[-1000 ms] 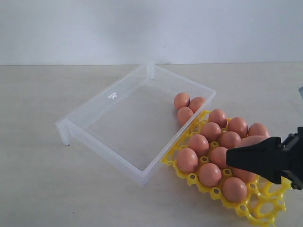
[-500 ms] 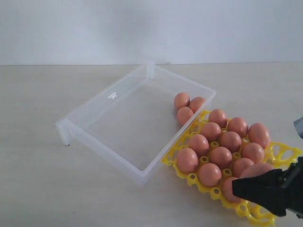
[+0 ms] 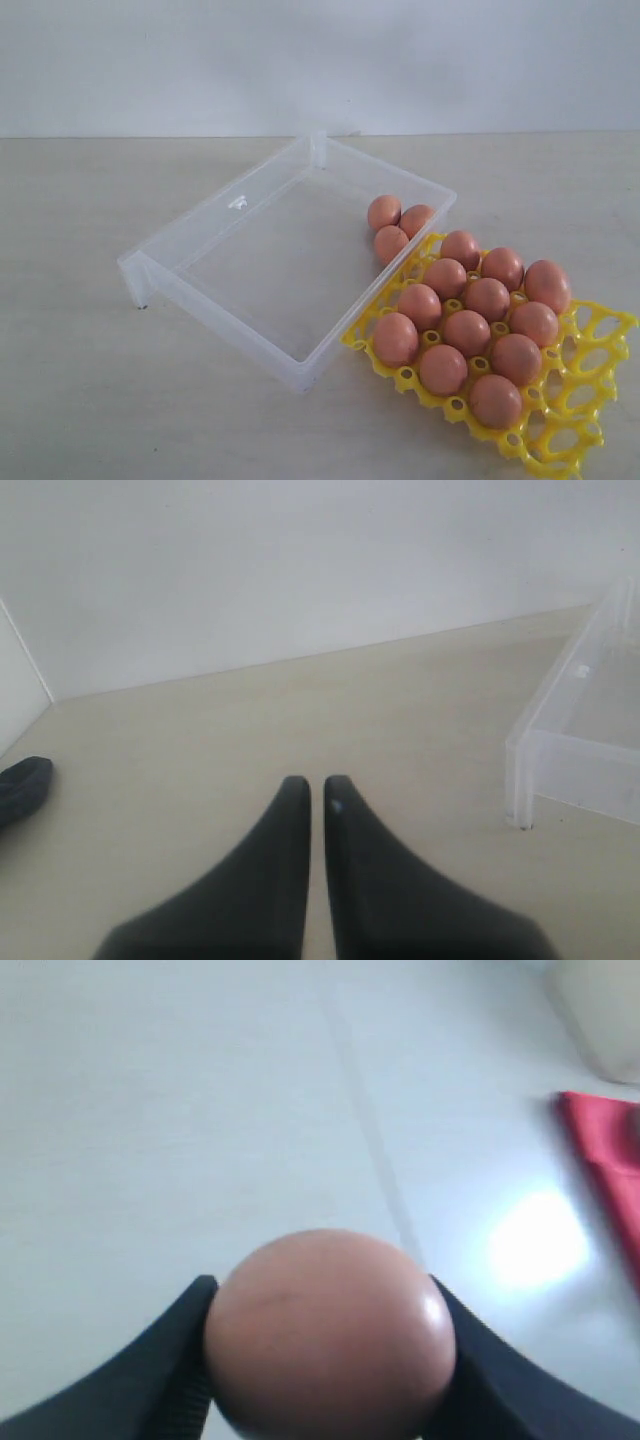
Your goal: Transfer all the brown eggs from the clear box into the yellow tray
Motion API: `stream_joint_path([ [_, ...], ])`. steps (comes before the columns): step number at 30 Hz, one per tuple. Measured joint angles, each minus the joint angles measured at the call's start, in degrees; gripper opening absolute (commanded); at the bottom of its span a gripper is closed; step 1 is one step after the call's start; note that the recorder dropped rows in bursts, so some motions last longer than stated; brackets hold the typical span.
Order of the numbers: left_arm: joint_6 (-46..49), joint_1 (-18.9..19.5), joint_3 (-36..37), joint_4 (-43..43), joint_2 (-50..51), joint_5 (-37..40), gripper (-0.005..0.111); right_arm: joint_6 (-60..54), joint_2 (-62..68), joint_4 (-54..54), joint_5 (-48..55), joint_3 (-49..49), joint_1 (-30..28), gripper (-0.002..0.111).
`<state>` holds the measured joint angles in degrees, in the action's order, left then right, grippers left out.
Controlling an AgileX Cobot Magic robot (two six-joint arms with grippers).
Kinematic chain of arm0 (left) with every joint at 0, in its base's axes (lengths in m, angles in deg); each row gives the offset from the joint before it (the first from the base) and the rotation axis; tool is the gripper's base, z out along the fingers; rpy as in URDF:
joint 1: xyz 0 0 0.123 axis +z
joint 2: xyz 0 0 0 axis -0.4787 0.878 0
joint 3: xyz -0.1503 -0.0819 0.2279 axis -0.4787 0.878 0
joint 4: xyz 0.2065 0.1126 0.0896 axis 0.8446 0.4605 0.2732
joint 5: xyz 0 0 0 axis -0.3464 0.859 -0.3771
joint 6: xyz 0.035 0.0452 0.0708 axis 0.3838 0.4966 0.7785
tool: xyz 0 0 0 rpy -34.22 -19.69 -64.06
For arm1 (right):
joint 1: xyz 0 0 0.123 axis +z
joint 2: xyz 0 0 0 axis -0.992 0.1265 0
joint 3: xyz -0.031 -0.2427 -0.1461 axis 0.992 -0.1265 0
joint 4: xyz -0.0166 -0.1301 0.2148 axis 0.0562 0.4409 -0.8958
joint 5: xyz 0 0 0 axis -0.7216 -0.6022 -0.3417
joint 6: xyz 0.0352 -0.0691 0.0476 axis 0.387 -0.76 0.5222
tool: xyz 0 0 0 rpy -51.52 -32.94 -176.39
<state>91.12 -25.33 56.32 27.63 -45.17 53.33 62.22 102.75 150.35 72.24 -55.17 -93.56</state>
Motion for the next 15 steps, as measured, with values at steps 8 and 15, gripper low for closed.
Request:
stream_joint_path([
  [8,0.0,0.0,0.0,0.0,0.0,0.0,0.004,5.5,7.5,-0.7,8.3,14.5,0.0,0.000],
  [15,0.0,0.0,0.0,0.0,0.0,0.0,0.004,27.5,17.1,-0.6,-4.2,33.4,0.0,0.000],
])
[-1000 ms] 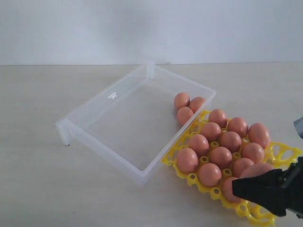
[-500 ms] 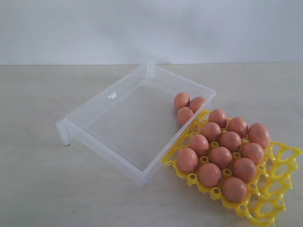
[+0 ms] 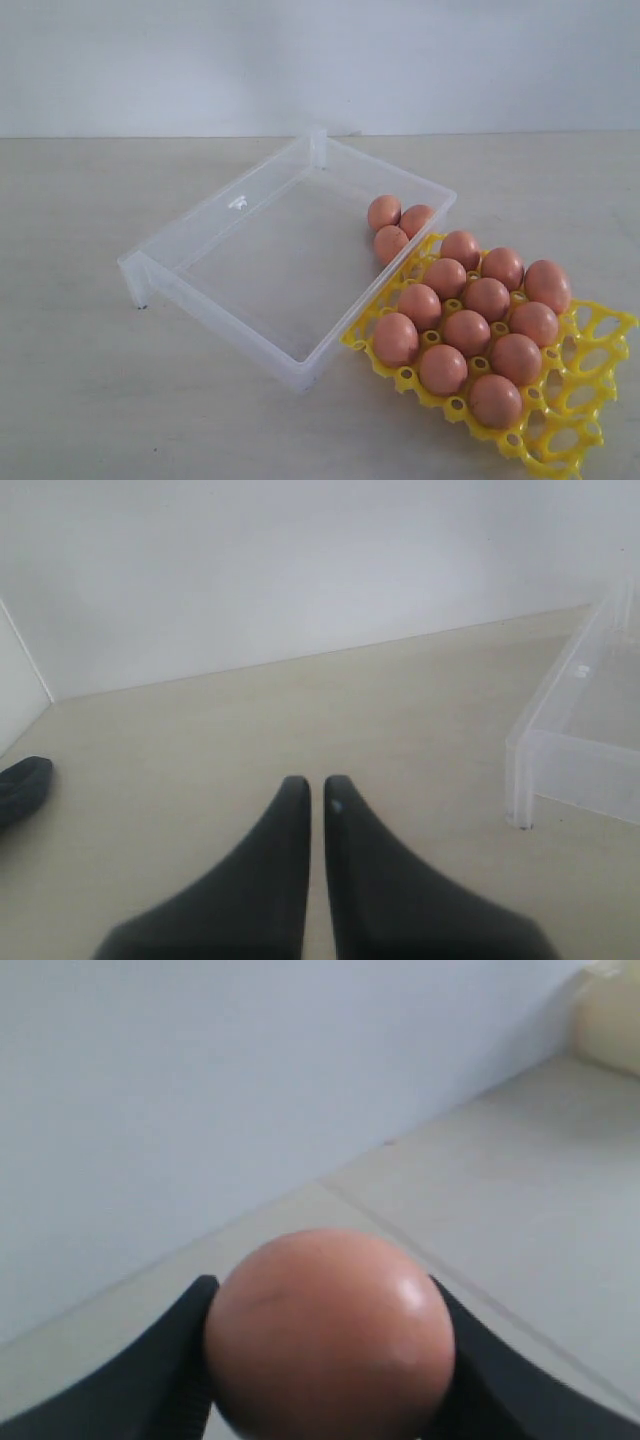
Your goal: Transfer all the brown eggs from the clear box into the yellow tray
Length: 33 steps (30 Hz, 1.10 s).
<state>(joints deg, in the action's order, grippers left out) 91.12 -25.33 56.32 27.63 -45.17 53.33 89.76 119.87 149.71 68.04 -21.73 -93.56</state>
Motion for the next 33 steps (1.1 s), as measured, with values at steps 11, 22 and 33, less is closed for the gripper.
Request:
stream_joint_path([
  [11,0.0,0.0,0.0,0.0,0.0,0.0,0.004,1.1,25.6,-12.9,-76.6,24.2,-10.4,0.000],
  [22,0.0,0.0,0.0,0.0,0.0,0.0,0.004,0.3,32.1,-3.0,-97.9,24.7,-12.9,0.000],
  [33,0.0,0.0,0.0,0.0,0.0,0.0,0.004,-8.6,12.8,0.3,-98.9,2.2,-11.9,0.000],
])
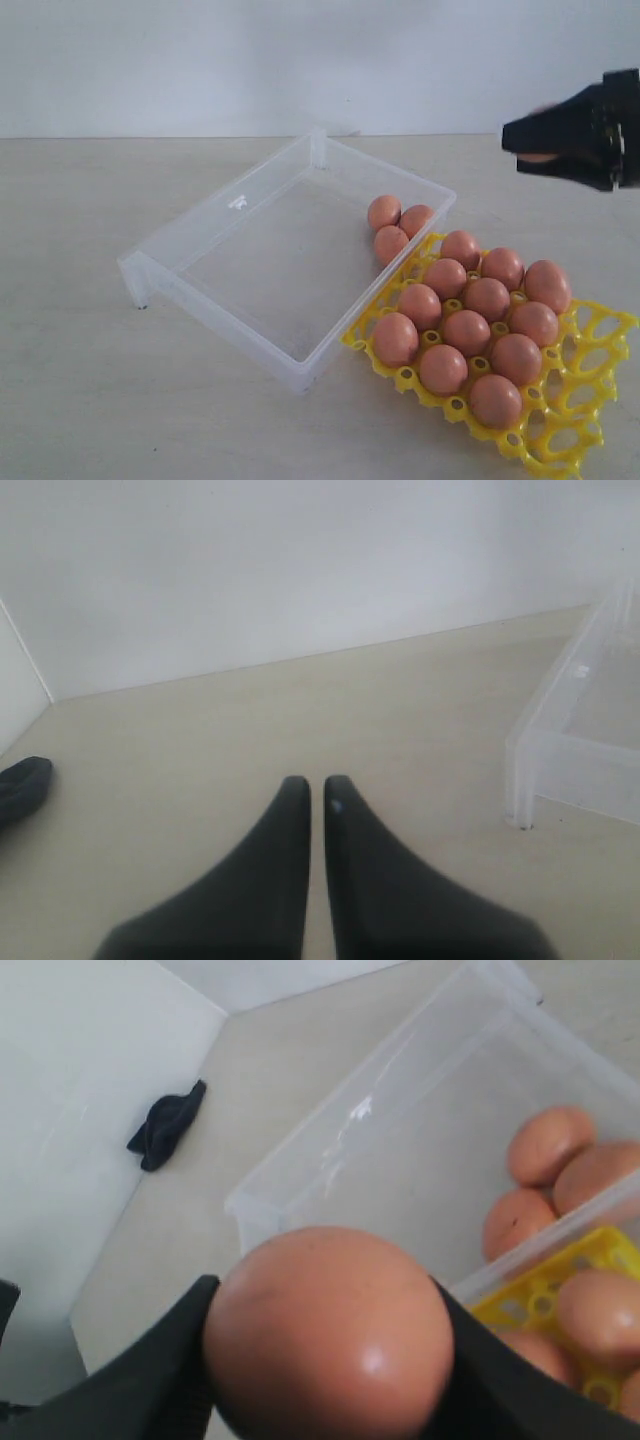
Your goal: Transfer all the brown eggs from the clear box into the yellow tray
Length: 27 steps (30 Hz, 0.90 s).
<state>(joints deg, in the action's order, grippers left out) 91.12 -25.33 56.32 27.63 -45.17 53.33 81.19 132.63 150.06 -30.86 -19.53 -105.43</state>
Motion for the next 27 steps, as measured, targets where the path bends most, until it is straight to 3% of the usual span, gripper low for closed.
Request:
stream_joint_path([
  [5,0.0,0.0,0.0,0.0,0.0,0.0,0.004,-7.6,-2.9,0.5,-0.2,-13.1,1.2,0.000],
  [12,0.0,0.0,0.0,0.0,0.0,0.0,0.004,-19.8,-5.6,0.5,0.1,-25.4,10.9,0.000],
  [15,0.0,0.0,0.0,0.0,0.0,0.0,0.004,-21.4,-9.3,0.5,0.3,-27.1,11.8,0.000],
  [17,0.0,0.0,0.0,0.0,0.0,0.0,0.004,-22.5,-14.7,0.5,5.0,-27.2,11.8,0.000],
  [23,0.0,0.0,0.0,0.0,0.0,0.0,0.004,-39.6,-39.5,0.3,43.7,-34.6,11.8,0.000],
  [27,0.0,0.0,0.0,0.0,0.0,0.0,0.004,-46.6,-46.6,0.3,44.7,-41.1,11.8,0.000],
])
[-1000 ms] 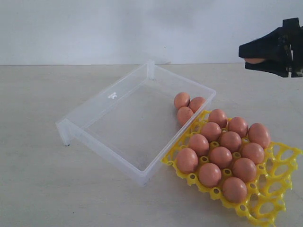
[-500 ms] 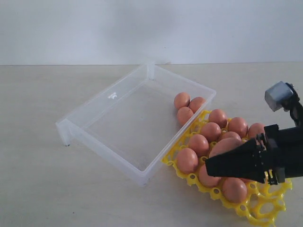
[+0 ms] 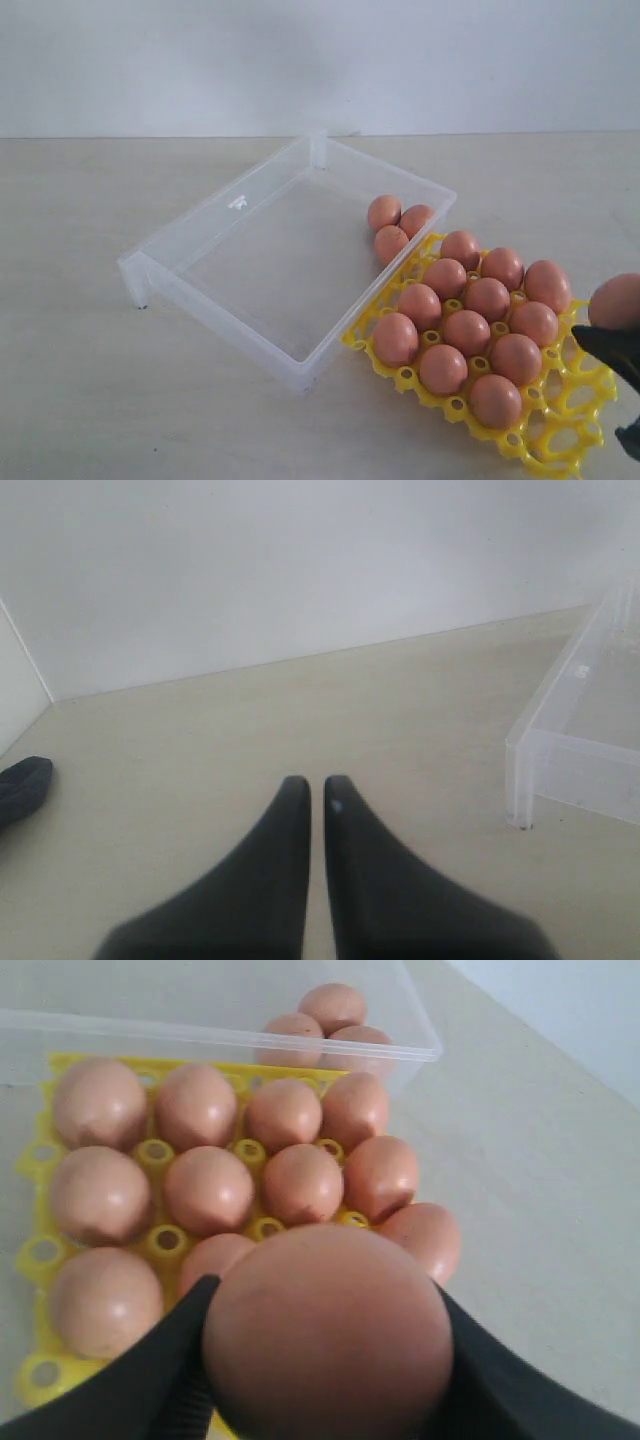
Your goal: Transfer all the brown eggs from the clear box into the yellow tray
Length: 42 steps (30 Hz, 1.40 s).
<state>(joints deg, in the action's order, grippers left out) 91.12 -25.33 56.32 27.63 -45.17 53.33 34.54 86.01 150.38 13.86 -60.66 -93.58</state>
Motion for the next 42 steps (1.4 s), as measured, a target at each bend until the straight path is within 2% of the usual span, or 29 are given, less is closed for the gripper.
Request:
stream_joint_path([
  [6,0.0,0.0,0.0,0.0,0.0,0.0,0.004,-1.1,-4.9,0.0,-1.8,-5.1,0.0,0.000],
  [11,0.0,0.0,0.0,0.0,0.0,0.0,0.004,1.6,-4.9,0.1,-1.8,-5.5,0.0,0.000],
  [17,0.0,0.0,0.0,0.0,0.0,0.0,0.004,11.4,1.9,0.0,-3.4,-5.5,2.1,0.000],
  [25,0.0,0.0,0.0,0.0,0.0,0.0,0.004,12.7,14.2,0.0,-4.4,-5.5,9.2,0.000],
  [34,0.0,0.0,0.0,0.0,0.0,0.0,0.004,12.8,15.0,0.0,3.8,-5.5,9.7,0.000],
  [37,0.0,0.0,0.0,0.0,0.0,0.0,0.004,12.8,15.0,0.0,3.5,-5.5,9.7,0.000],
  [40,0.0,0.0,0.0,0.0,0.0,0.0,0.004,12.4,15.0,0.0,3.8,-5.5,9.7,0.004],
  [42,0.0,0.0,0.0,0.0,0.0,0.0,0.004,12.1,15.0,0.0,4.4,-5.5,9.7,0.013],
])
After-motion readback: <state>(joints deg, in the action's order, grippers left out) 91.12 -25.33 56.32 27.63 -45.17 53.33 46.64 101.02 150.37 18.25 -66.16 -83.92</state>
